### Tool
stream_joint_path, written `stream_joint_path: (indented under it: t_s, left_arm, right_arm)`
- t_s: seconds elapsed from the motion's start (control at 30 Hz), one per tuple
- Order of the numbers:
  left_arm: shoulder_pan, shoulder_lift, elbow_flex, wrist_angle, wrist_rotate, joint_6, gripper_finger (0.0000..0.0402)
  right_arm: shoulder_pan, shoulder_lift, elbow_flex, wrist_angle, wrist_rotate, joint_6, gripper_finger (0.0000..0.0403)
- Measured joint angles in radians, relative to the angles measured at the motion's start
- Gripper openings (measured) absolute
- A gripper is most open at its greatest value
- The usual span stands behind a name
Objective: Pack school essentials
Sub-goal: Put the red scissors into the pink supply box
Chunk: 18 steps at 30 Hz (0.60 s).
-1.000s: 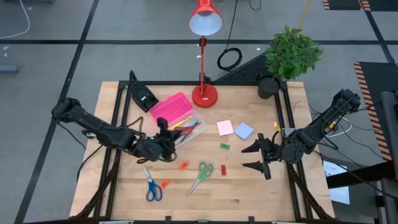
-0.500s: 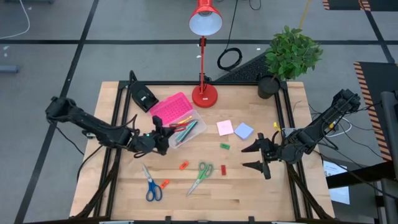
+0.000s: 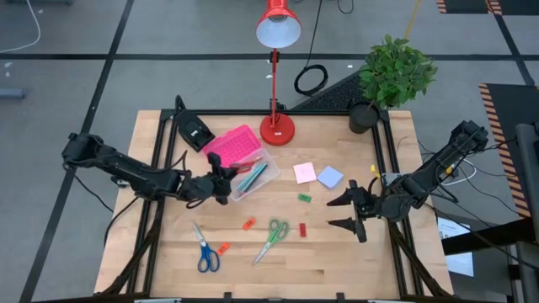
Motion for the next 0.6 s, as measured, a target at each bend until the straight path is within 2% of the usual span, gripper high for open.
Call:
stream_joint_path:
  t_s: [0.33,0.6]
  left_arm:
    - [0.031,0.082,0.000,0.006,0.014,-0.043,0.0044]
    - [0.034,0.081,0.000,0.007,0.120,-0.066,0.0046]
  right_arm:
    - [0.000,0.000,0.000,0.000,0.000,0.000,0.0281]
    - [0.000,0.000,0.000,0.000,0.000,0.000,0.0281]
